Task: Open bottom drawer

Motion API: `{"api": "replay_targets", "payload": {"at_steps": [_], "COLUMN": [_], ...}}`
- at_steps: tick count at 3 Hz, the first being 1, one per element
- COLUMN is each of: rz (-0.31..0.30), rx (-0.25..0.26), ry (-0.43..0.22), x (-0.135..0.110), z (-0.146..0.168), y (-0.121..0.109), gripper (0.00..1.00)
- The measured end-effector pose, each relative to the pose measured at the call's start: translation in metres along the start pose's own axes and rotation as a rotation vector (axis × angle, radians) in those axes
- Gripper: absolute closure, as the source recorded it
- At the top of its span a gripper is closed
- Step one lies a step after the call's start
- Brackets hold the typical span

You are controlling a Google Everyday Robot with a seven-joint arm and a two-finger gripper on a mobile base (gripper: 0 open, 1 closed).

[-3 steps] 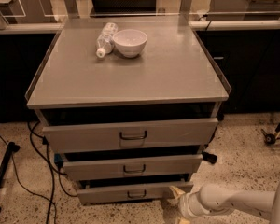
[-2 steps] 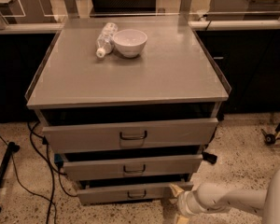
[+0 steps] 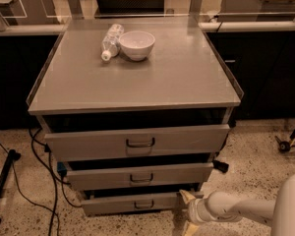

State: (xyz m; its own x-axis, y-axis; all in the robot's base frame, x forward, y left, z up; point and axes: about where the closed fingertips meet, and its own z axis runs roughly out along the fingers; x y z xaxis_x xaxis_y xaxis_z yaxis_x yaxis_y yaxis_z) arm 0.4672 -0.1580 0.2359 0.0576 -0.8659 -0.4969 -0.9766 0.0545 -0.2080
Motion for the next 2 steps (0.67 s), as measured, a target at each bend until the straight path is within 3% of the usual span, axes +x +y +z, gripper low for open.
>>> {"api": "replay_targets", "payload": {"at_steps": [2], "rz": [0.045], "rx": [0.011], "ry": [-0.035], "x": [0.018], "z": [0.017], "y": [-0.019], "gripper": [0.00]}}
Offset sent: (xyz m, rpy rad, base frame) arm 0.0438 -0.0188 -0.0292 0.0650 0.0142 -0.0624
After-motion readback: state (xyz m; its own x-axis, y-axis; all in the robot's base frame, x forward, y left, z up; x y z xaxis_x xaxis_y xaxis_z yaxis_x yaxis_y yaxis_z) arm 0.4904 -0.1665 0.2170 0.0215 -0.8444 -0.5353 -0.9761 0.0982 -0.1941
